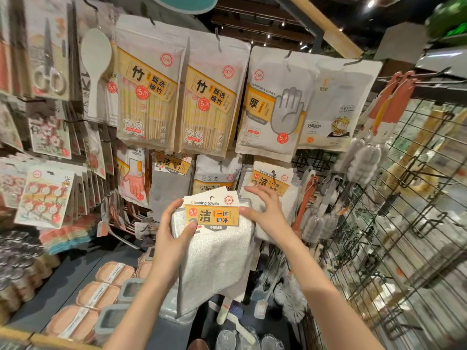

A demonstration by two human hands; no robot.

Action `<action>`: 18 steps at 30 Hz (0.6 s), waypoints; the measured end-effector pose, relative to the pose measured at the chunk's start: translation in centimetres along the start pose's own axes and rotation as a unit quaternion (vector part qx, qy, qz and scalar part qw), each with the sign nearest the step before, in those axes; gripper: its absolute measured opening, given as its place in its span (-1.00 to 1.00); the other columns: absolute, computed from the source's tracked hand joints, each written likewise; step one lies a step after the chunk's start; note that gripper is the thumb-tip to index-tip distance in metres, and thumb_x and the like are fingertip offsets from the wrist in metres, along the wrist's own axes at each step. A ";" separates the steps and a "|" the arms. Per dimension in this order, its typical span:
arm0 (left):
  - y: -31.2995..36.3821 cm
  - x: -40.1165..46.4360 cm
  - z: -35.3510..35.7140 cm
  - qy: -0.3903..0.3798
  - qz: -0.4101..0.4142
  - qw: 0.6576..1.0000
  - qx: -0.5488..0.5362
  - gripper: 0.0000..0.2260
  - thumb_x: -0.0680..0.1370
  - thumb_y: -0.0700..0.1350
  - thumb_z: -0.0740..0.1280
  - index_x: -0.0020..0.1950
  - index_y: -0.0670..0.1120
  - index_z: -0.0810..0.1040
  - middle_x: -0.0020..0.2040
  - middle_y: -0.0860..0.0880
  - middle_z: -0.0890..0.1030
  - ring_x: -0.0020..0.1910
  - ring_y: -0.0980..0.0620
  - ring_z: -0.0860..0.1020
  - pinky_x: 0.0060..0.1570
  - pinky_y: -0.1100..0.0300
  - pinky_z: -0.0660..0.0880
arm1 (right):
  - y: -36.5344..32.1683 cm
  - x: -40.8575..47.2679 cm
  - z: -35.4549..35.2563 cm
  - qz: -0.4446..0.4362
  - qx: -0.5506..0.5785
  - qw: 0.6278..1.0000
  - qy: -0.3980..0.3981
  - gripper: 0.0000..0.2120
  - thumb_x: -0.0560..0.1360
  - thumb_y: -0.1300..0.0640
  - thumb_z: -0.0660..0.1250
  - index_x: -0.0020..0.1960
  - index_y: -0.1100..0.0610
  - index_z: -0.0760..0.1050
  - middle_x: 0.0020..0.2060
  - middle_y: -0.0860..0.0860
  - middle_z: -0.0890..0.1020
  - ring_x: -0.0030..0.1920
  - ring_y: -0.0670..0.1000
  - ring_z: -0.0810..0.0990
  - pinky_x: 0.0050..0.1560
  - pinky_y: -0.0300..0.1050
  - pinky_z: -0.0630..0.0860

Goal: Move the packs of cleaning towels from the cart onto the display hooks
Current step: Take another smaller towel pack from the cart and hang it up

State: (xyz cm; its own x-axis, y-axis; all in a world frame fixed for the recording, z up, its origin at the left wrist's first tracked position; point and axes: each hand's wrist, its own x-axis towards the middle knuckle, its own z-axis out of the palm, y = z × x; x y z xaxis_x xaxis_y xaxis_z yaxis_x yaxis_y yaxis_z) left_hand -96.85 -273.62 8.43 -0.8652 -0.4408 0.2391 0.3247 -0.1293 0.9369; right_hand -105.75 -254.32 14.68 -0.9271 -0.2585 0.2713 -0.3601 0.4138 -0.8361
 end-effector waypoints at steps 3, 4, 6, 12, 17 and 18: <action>0.2 -0.3 0.1 -0.002 0.003 1.000 -0.010 -0.56 0.51 -0.27 0.38 0.27 0.15 0.45 0.24 -0.02 0.56 0.19 -0.01 0.56 0.21 -0.12 0.48 | 0.0 -0.5 0.9 0.009 -0.019 0.999 -0.024 -0.48 0.39 0.08 0.49 0.30 -0.11 0.42 0.29 -0.09 0.25 0.40 -0.03 0.13 0.33 -0.23 0.02; 0.2 -0.4 0.1 -0.002 0.007 1.000 -0.009 -0.56 0.51 -0.27 0.38 0.28 0.14 0.45 0.25 -0.02 0.55 0.20 -0.02 0.55 0.21 -0.12 0.48 | -0.1 -0.7 1.1 0.011 -0.024 0.999 -0.027 -0.46 0.39 0.09 0.49 0.32 -0.08 0.41 0.26 -0.10 0.25 0.39 -0.04 0.14 0.31 -0.26 0.03; 0.1 -0.6 0.0 0.001 0.014 1.000 -0.006 -0.56 0.51 -0.27 0.38 0.29 0.12 0.44 0.24 0.02 0.55 0.19 0.02 0.56 0.18 -0.04 0.50 | -0.3 -1.0 1.5 0.006 -0.027 0.999 -0.029 -0.44 0.39 0.10 0.49 0.33 -0.08 0.40 0.22 -0.13 0.24 0.34 -0.08 0.16 0.29 -0.29 0.04; 0.1 -0.9 0.0 0.030 0.029 0.999 0.015 -0.58 0.51 -0.29 0.38 0.29 0.06 0.45 0.04 0.38 0.55 0.03 0.39 0.54 -0.13 0.46 0.48 | -0.9 -1.8 2.2 -0.009 0.001 1.000 -0.028 -0.43 0.37 0.15 0.50 0.32 -0.05 0.39 0.20 -0.10 0.31 0.31 -0.10 0.22 0.30 -0.30 0.10; -0.1 -0.8 0.0 0.045 0.026 0.999 0.011 -0.57 0.51 -0.28 0.38 0.30 0.08 0.44 0.12 0.28 0.50 0.01 0.41 0.53 -0.13 0.47 0.47 | -1.2 -2.0 2.4 -0.022 0.067 0.997 -0.020 -0.47 0.37 0.25 0.49 0.24 -0.06 0.41 0.20 -0.07 0.45 0.25 -0.13 0.38 0.27 -0.31 0.29; -0.1 -0.8 0.0 0.044 0.025 0.999 0.009 -0.57 0.51 -0.27 0.39 0.29 0.10 0.44 0.14 0.26 0.50 0.02 0.39 0.54 -0.13 0.44 0.49 | -1.2 -2.1 2.5 -0.025 0.079 0.996 -0.021 -0.47 0.36 0.28 0.49 0.23 -0.06 0.40 0.19 -0.11 0.48 0.23 -0.17 0.41 0.22 -0.36 0.32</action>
State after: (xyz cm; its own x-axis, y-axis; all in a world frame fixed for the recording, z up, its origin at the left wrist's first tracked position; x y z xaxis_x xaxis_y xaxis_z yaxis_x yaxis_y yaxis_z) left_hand -96.23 -273.27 8.12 -0.8115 -0.5222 0.2623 0.3584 -0.0901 0.9292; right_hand -103.13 -256.44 13.93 -0.9019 -0.3134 0.2972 -0.3818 0.2570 -0.8878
